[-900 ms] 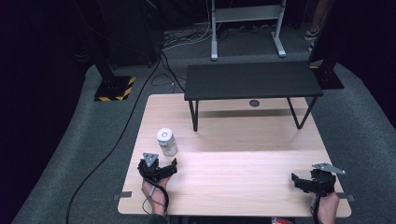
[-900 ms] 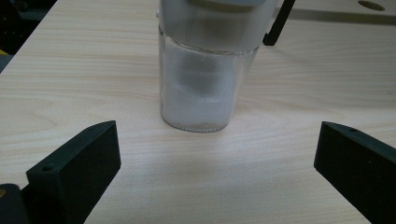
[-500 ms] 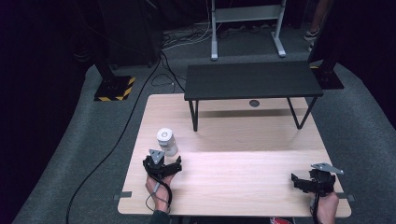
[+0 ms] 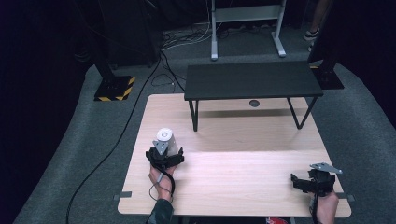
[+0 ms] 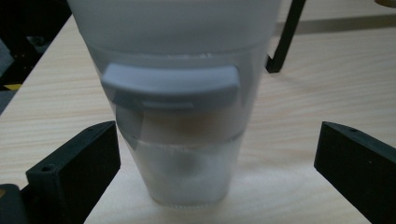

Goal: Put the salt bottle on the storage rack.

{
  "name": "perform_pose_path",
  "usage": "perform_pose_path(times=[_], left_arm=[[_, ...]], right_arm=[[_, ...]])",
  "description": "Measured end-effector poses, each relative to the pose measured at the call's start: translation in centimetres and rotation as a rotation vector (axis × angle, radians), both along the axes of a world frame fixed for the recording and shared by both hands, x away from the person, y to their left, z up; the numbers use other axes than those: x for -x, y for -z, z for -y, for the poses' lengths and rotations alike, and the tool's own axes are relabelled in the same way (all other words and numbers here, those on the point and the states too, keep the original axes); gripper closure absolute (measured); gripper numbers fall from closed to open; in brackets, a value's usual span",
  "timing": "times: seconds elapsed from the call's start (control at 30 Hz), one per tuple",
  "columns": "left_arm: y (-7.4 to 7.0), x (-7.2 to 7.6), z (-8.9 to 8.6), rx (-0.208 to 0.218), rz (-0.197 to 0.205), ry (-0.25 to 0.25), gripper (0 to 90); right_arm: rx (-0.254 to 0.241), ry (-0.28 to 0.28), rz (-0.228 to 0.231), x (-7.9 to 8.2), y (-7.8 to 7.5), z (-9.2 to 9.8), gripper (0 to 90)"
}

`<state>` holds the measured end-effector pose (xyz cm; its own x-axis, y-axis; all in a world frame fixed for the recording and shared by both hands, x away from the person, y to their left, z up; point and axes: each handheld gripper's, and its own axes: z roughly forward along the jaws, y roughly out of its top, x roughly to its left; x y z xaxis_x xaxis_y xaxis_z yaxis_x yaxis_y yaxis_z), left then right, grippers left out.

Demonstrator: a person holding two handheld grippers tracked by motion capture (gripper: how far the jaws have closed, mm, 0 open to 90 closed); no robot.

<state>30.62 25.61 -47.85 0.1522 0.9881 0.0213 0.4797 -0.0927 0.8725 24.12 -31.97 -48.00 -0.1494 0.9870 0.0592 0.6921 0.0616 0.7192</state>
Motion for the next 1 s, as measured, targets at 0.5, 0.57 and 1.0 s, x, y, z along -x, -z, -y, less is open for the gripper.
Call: perform_pose_path(times=[0.5, 0.57, 1.0], left_arm=[[1.0, -2.7, 0.2, 0.002, 0.017, -0.072, 28.6], [1.1, -2.7, 0.1, 0.002, 0.021, -0.071, 28.8], [0.8, -2.7, -0.5, 0.008, 0.012, -0.079, 28.8]], right_arm=[[-0.001, -0.004, 0.0, 0.0, 0.0, 0.0, 0.0], [-0.001, -0.004, 0.0, 0.0, 0.0, 0.0, 0.0], [0.002, 0.0, -0.001, 0.0, 0.0, 0.0, 0.0]])
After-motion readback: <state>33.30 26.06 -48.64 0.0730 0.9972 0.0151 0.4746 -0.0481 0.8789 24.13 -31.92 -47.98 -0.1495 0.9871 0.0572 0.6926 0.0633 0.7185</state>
